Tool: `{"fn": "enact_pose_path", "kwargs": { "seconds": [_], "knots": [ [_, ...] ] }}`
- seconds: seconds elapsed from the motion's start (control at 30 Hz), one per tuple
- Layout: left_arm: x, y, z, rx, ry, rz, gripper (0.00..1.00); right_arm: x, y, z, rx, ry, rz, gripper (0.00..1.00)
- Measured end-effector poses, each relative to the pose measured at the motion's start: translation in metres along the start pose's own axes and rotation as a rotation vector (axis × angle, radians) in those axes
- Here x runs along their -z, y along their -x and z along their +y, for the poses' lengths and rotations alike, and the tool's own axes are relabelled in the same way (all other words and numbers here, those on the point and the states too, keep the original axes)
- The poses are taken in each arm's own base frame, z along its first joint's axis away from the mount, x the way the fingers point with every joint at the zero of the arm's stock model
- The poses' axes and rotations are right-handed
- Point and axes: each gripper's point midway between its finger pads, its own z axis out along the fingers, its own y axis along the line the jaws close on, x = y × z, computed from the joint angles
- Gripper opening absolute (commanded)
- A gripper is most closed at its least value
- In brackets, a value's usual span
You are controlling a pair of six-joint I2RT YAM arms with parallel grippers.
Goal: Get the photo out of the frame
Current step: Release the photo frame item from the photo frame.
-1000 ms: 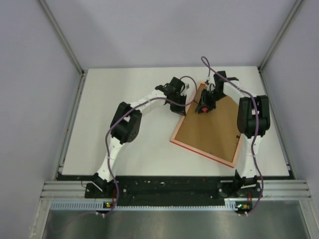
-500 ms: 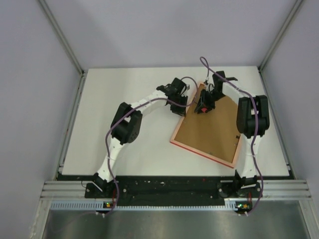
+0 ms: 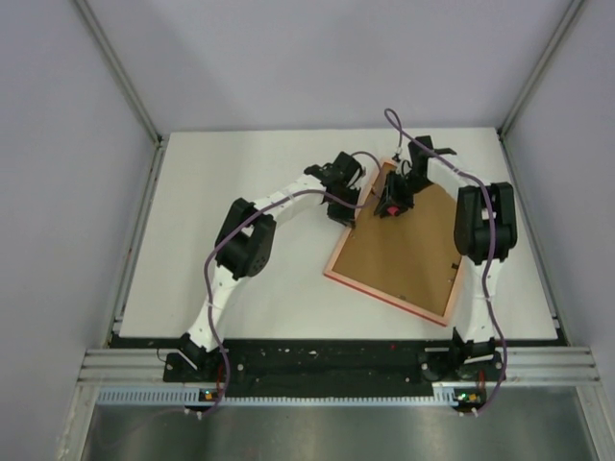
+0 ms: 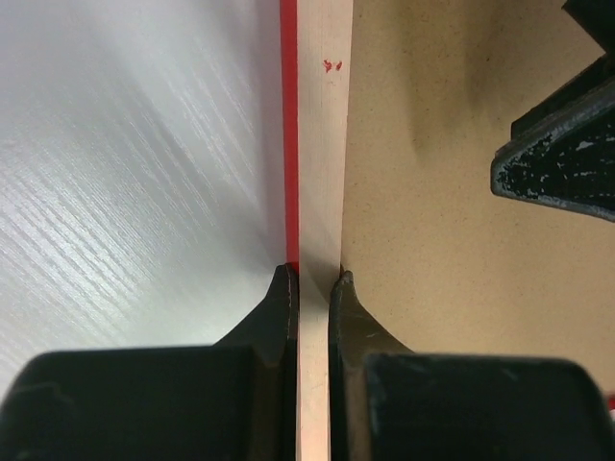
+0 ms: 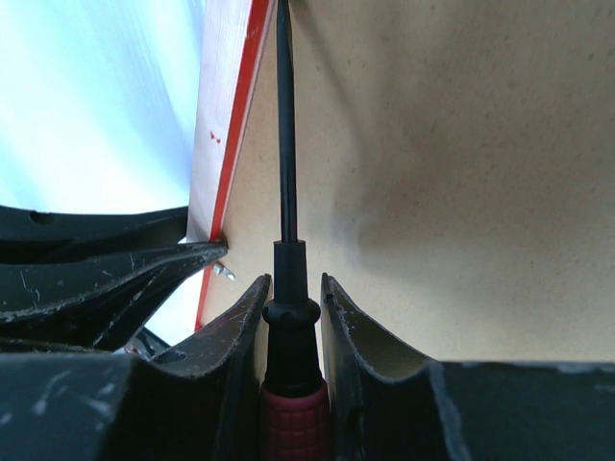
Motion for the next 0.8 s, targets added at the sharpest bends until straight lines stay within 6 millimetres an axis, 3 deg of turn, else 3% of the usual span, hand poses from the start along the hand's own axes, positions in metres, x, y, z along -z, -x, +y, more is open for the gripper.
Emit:
{"fn": "enact_pose_path", "kwargs": {
  "seconds": [0.8],
  "knots": [
    [-0.001, -0.001, -0.001, -0.01, 0.01, -0.03, 0.0, -0.009, 0.014, 0.004, -0.173, -0.024, -0.051, 0.0]
  ]
}}
